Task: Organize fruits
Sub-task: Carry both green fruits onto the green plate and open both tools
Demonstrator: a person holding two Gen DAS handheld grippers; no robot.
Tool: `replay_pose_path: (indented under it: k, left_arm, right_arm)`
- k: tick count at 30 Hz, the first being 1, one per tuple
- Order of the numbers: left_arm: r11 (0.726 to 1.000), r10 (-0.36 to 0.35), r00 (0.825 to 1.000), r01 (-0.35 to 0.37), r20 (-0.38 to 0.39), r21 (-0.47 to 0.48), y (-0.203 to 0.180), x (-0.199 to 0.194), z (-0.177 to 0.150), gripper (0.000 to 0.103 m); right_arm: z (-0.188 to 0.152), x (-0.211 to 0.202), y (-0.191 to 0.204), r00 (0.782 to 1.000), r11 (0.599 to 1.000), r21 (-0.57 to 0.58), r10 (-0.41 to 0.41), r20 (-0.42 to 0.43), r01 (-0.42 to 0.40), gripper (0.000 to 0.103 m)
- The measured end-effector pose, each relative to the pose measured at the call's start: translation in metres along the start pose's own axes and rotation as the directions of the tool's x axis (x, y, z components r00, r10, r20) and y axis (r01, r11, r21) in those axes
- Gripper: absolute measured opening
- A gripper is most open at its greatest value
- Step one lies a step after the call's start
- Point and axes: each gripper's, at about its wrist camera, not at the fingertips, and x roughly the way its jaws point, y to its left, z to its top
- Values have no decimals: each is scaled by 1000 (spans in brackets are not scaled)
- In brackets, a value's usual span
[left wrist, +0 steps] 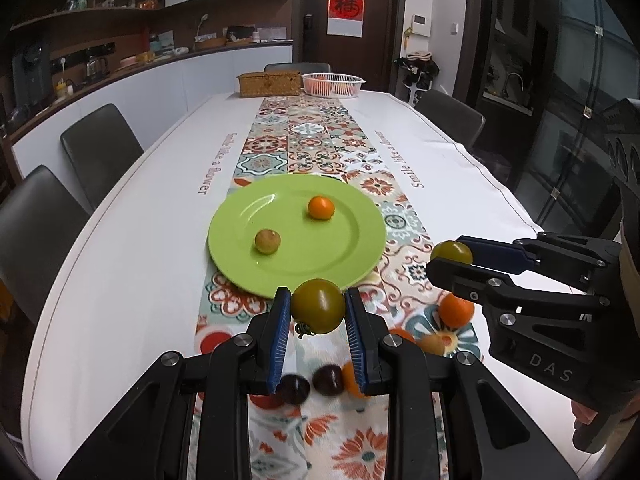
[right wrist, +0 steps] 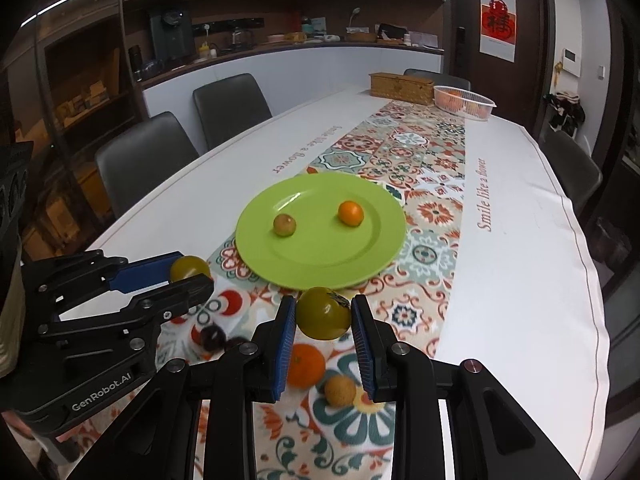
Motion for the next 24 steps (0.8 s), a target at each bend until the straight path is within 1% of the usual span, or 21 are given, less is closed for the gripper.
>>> replay_pose_path:
  k: [9, 18, 24]
  left_arm:
    - [1000, -5, 1000, 5, -15, 12, 16, 34, 16, 27]
    - [999, -11, 998, 13, -60, 30, 32, 77, 25, 27]
    - [999, -35, 995, 37, -93, 15, 37, 93, 27, 27]
  right_arm:
    - [24, 40, -10, 999, 1000, 2, 5, -33, -5, 29]
    - [41, 80, -17, 998, 1000, 2, -4, -66, 4, 29]
    - [46, 99, -20, 996, 1000, -2, -6, -88, 6, 29]
